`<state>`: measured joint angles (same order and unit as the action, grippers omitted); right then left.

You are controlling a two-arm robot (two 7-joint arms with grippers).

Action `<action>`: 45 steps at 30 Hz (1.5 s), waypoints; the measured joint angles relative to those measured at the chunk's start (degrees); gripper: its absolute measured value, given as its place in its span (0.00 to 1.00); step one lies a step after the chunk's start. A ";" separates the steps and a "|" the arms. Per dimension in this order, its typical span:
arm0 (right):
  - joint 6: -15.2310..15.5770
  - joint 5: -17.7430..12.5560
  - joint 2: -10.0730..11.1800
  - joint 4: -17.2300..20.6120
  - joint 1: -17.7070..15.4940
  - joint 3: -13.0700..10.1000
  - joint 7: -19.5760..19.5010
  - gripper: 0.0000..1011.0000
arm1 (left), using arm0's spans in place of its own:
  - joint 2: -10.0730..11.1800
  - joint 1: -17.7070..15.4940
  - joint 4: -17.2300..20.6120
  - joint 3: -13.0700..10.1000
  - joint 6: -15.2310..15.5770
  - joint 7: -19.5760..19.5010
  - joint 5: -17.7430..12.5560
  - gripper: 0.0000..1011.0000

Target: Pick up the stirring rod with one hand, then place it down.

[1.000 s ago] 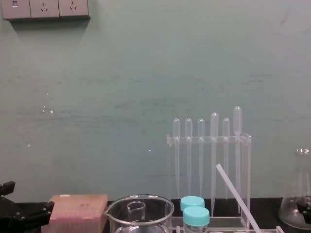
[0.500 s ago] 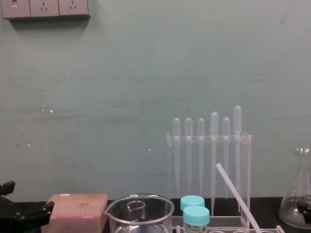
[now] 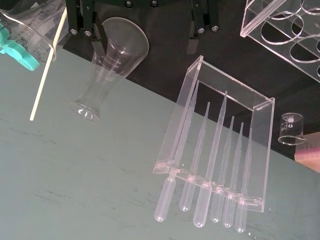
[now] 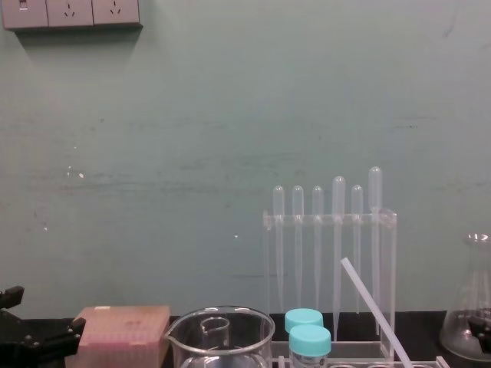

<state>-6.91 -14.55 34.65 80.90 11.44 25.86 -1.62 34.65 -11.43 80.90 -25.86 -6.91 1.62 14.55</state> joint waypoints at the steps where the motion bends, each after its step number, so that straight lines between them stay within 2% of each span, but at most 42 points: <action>1: 0.00 0.00 0.00 0.00 0.00 0.00 0.00 0.99 | 0.00 0.00 0.00 0.00 0.00 0.00 0.00 0.99; 17: -0.21 0.11 -0.10 0.03 -0.12 -0.31 0.00 0.99 | 0.00 0.00 0.00 0.00 0.00 0.00 0.00 0.99; 20: -2.85 0.55 -0.31 0.49 -0.73 -1.51 -0.44 0.99 | 0.00 0.00 0.00 0.00 0.00 0.00 0.00 0.99; 21: -5.09 1.14 -0.38 0.92 -1.12 -2.10 -0.77 0.99 | 0.00 0.00 0.00 0.00 0.00 0.00 0.00 0.99; 23: -7.60 1.88 -0.41 1.36 -1.42 -2.56 -1.06 0.99 | 0.00 0.00 0.00 0.00 0.00 0.00 0.00 0.99; 24: -10.09 2.81 -0.44 1.84 -1.66 -2.93 -1.29 0.99 | 0.00 0.00 0.00 0.00 0.00 0.00 0.00 0.99; 28: -15.05 4.23 -0.45 2.93 -1.69 -3.23 -0.45 0.99 | 0.00 0.00 0.00 0.00 0.00 0.00 0.00 0.99; 29: -16.66 3.75 -0.44 3.15 -1.39 -3.10 1.23 0.99 | 0.00 0.00 0.00 0.00 0.00 0.00 0.00 0.99; 31: -17.36 3.34 -0.44 3.20 -1.20 -2.94 2.35 0.99 | 0.00 0.00 0.00 0.00 0.00 0.00 0.00 0.99; 35: -19.62 0.85 -0.48 3.13 -0.03 -1.76 8.00 0.99 | 0.00 0.00 0.00 0.00 0.00 0.00 0.00 0.99; 36: -20.41 -1.08 -0.64 2.68 0.97 -0.81 11.88 0.99 | 0.00 0.00 0.00 0.00 0.00 0.00 0.00 0.99; 38: -20.54 -2.79 -0.88 2.22 1.70 -0.19 14.68 0.99 | 0.00 0.00 0.00 0.00 0.00 0.00 0.00 0.99; 39: -20.35 -4.74 -1.15 1.76 2.43 0.34 17.45 0.99 | 0.00 0.00 0.00 0.00 0.00 0.00 0.00 0.99; 42: -18.95 -8.06 -1.71 0.85 3.52 0.93 21.25 0.99 | 0.00 0.00 0.00 0.00 0.00 0.00 0.00 0.99; 43: -17.32 -10.67 -2.17 0.07 4.31 1.22 24.01 0.99 | 0.00 0.00 0.00 0.00 0.00 0.00 0.00 0.99; 44: -16.59 -11.68 -2.35 -0.25 4.60 1.29 24.96 0.99 | 0.00 0.00 0.00 0.00 0.00 0.00 0.00 0.99; 45: -14.61 -13.99 -2.84 -0.96 5.30 1.44 27.13 0.99 | 0.00 0.00 0.00 0.00 0.00 0.00 0.00 0.99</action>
<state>-21.52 -28.54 31.81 79.94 16.74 27.31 25.51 34.65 -11.44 80.90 -25.86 -6.90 1.62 14.55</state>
